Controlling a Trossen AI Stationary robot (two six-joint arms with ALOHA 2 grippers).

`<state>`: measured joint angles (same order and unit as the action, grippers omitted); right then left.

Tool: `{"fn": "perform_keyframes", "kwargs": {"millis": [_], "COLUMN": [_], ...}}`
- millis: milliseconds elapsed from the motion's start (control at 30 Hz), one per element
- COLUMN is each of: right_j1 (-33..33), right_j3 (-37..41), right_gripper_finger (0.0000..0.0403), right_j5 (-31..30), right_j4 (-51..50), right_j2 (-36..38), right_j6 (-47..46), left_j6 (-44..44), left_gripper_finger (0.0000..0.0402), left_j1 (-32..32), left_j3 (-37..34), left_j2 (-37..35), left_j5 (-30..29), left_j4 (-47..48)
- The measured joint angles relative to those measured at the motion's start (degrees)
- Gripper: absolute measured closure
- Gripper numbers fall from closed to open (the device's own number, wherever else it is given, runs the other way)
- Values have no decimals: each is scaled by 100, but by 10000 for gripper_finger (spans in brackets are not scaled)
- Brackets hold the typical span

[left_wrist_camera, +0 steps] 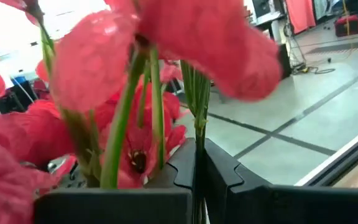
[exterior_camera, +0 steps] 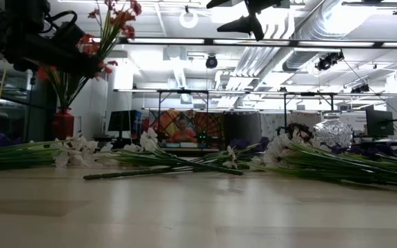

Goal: Sort flowers into vase by color
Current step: Put the red flowers into the red vase

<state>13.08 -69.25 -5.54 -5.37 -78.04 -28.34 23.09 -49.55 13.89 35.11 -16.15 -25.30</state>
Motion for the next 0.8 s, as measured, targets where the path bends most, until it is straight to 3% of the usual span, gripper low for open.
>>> {"fn": "perform_keyframes", "kwargs": {"millis": [400, 600, 800], "right_j1": [0, 0, 0], "right_j3": [0, 0, 0], "right_gripper_finger": [116, 116, 116], "right_j5": [-2, -2, -2], "right_j4": [-2, -41, -225], "right_j2": [0, 0, 0], "right_j6": [4, -22, -132], "left_j6": [-6, -206, -345], "left_gripper_finger": [401, 401, 401], "left_j1": [-163, -163, -165], "left_j3": [-17, -650, -839], "left_j2": [2, -27, -162], "left_j5": [111, 208, -76], "left_j4": [74, -1187, -1492]}}
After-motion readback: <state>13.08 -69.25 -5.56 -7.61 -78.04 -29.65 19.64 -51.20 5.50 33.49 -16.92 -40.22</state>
